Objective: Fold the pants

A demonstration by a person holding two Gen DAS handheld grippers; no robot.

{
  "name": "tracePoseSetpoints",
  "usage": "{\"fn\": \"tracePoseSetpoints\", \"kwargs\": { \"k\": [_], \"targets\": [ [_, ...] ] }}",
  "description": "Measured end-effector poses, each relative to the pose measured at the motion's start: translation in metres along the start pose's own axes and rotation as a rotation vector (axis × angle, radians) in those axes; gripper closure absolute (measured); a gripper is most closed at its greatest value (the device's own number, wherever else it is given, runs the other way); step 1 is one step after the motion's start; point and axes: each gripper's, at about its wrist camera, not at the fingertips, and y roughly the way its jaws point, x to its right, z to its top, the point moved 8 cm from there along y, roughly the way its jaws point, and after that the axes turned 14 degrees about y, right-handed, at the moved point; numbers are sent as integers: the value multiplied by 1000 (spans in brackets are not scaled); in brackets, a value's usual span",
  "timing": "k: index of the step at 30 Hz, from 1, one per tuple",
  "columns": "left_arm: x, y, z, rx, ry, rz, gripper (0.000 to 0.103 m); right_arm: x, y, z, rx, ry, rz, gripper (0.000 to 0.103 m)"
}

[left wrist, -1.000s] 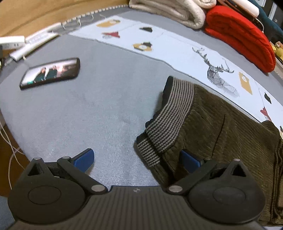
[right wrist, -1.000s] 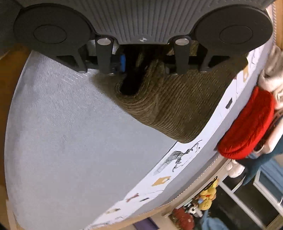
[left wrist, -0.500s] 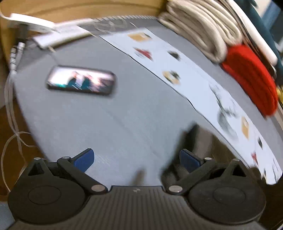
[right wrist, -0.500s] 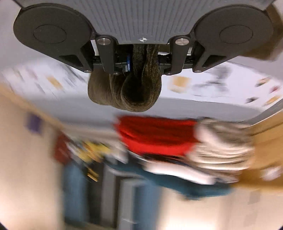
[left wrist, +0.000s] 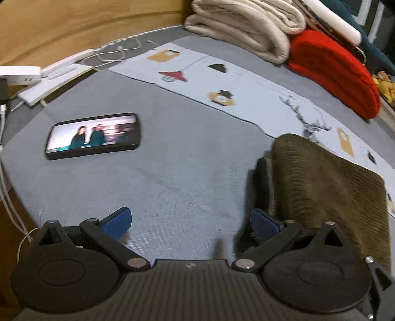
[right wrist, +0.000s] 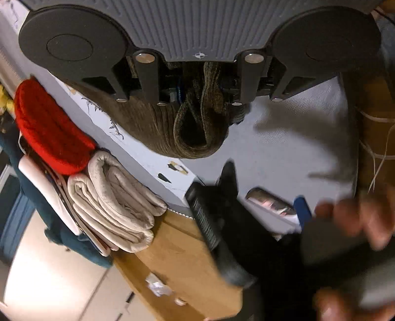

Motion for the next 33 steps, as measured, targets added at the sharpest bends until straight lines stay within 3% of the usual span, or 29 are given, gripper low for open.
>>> {"fn": "tracePoseSetpoints", "kwargs": {
  "k": [1,5,9,11,14,16,17,19,21,24,27,31,33],
  "targets": [
    [1,-1,1,7,-10,-15,0,-2,-1,1,-6,5,20,70],
    [-5,-10,6,61,-55,-32,0,-16,-16,1,-31,97,180,32],
    [1,-16,10,97,-47,-69,0,2,-49,10,-19,291,229,35],
    [11,-20,13,114,-24,-113,0,40,-68,16,31,449,137,36],
    [38,-23,14,119,46,-189,0,110,-68,24,63,605,-110,37],
    [54,-18,10,85,108,-153,0,137,-59,19,11,660,-215,40],
    [59,-13,7,57,147,-112,0,139,-50,14,-32,680,-198,40],
    [64,-1,-3,-11,242,-25,0,121,-32,-5,-178,659,-144,40],
    [60,1,-12,-39,255,-23,0,85,-27,-23,-242,577,-94,43],
    [44,4,-24,-76,193,-79,0,48,-50,-34,-88,365,-198,47],
    [33,5,-30,-105,134,-122,0,40,-59,-39,-42,315,-208,47],
    [37,-1,-29,-76,218,-63,0,37,-67,-43,-78,240,-173,46],
    [44,-8,-28,-57,265,-28,0,34,-68,-56,-149,250,-128,33]
  ]
}}
